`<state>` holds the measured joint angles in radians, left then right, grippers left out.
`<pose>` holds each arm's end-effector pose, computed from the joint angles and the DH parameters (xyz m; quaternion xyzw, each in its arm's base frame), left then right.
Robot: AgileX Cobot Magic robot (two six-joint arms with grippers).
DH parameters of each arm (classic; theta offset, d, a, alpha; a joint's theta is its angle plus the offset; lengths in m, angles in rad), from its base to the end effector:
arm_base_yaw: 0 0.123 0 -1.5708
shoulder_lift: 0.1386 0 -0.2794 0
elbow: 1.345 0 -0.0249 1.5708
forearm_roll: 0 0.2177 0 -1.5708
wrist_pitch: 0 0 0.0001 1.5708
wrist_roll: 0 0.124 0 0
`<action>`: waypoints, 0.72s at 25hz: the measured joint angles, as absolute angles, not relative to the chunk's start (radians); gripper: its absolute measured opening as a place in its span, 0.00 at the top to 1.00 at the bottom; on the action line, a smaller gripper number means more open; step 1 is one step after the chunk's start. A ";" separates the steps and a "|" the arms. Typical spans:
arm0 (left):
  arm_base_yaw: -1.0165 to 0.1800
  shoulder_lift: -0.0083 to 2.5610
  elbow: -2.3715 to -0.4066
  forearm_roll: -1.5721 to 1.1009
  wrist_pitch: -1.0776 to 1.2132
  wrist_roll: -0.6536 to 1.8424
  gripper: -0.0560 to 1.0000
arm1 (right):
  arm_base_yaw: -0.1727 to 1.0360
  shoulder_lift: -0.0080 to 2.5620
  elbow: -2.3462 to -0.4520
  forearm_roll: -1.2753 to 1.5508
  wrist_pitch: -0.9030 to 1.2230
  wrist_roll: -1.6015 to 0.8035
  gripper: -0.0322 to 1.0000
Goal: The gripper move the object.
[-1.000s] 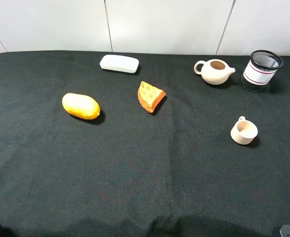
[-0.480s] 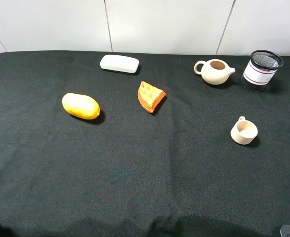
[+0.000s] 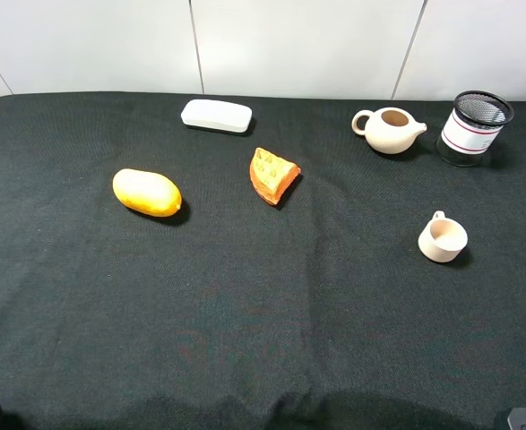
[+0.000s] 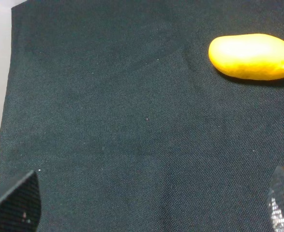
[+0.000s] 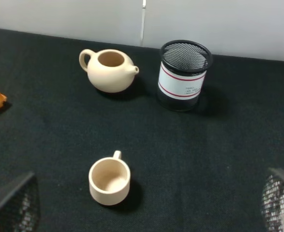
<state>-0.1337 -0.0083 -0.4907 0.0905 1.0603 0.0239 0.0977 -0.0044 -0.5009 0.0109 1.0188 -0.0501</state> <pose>0.0019 0.0096 0.2441 0.0654 0.8500 0.0166 0.5224 0.0025 0.0014 0.2512 -0.0622 0.8384 0.0183 0.5412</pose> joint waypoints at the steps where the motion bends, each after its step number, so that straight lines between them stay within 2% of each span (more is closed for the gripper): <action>1: -0.134 -0.008 -0.491 0.090 1.060 0.024 0.01 | 0.099 -0.004 -0.501 0.011 1.019 -0.050 0.30; 18: -0.134 -0.008 -0.491 0.090 1.060 0.024 0.01 | 0.099 -0.004 -0.501 0.011 1.019 -0.049 0.30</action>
